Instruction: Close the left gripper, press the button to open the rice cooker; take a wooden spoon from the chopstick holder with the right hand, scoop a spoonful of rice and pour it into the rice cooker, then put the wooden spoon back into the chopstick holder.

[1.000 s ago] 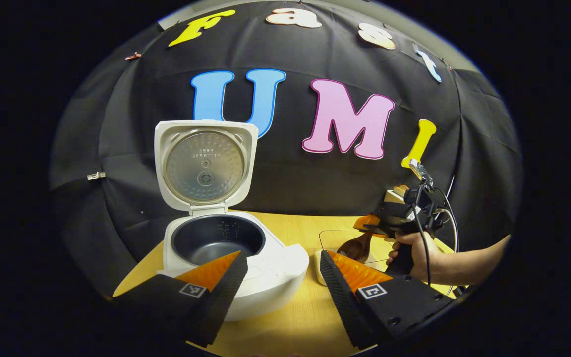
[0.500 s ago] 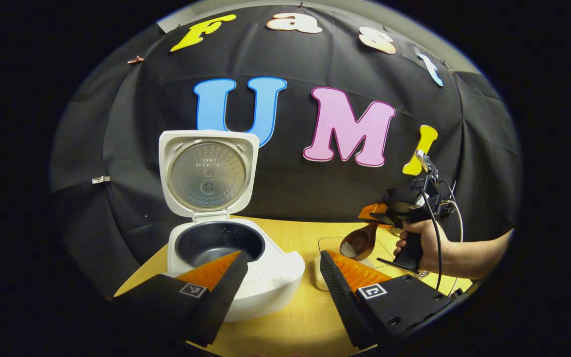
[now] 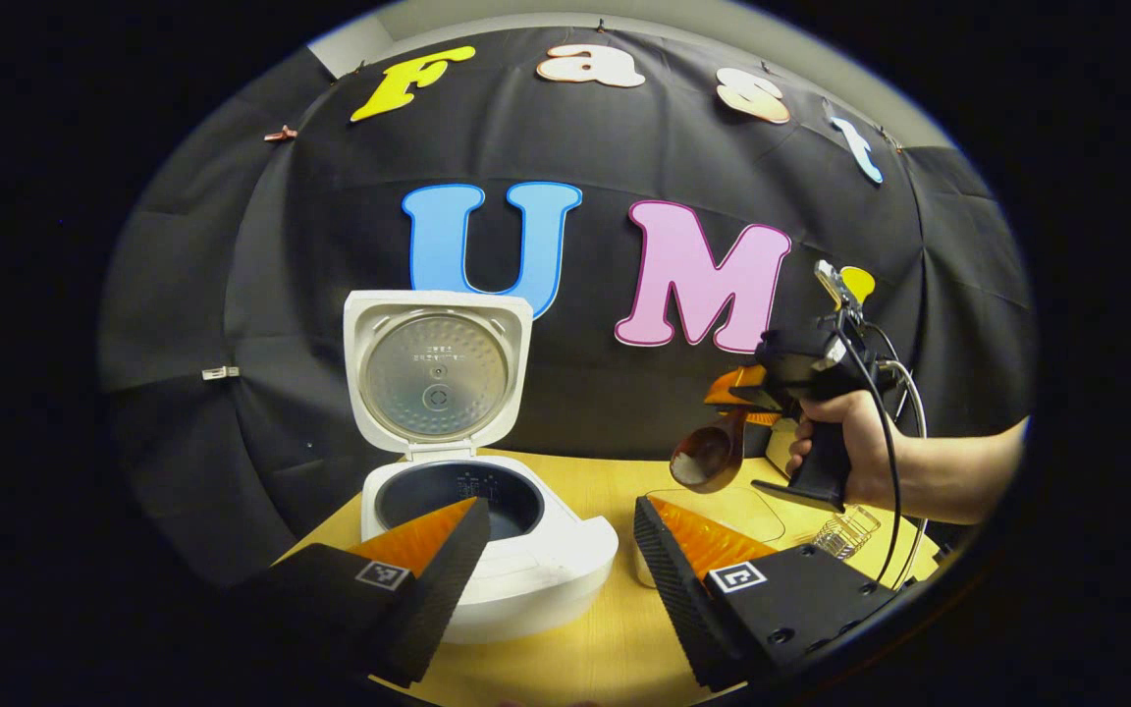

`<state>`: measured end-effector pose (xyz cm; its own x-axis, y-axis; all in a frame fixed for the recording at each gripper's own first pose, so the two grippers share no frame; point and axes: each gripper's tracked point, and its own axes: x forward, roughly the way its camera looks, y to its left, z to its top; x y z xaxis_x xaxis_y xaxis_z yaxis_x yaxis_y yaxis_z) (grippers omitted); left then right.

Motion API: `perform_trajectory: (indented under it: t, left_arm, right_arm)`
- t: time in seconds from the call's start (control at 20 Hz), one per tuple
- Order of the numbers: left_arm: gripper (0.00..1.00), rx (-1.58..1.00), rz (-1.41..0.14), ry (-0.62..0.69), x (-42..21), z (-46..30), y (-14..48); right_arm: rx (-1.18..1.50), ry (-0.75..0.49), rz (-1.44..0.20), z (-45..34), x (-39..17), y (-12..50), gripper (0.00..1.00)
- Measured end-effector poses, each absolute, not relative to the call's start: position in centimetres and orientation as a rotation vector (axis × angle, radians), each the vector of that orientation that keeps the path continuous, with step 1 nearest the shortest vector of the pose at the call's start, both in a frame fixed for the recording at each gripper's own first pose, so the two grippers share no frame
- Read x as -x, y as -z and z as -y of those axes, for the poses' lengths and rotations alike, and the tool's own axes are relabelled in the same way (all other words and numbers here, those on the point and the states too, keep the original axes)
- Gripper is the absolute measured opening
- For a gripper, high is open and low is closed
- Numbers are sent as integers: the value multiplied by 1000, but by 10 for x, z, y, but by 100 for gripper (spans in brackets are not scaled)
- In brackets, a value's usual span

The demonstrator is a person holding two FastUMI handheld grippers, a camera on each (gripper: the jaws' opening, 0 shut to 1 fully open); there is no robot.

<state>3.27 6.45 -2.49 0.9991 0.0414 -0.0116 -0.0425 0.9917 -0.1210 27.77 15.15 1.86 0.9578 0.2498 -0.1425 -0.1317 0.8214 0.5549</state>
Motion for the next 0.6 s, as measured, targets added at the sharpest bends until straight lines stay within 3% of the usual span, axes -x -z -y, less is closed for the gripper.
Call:
perform_trajectory:
  t: [0.6]
  left_arm:
    - [95,155,11,-95,-17,-131,28]
  right_arm:
    - [-577,-331,-218,-264,-259,-63,18]
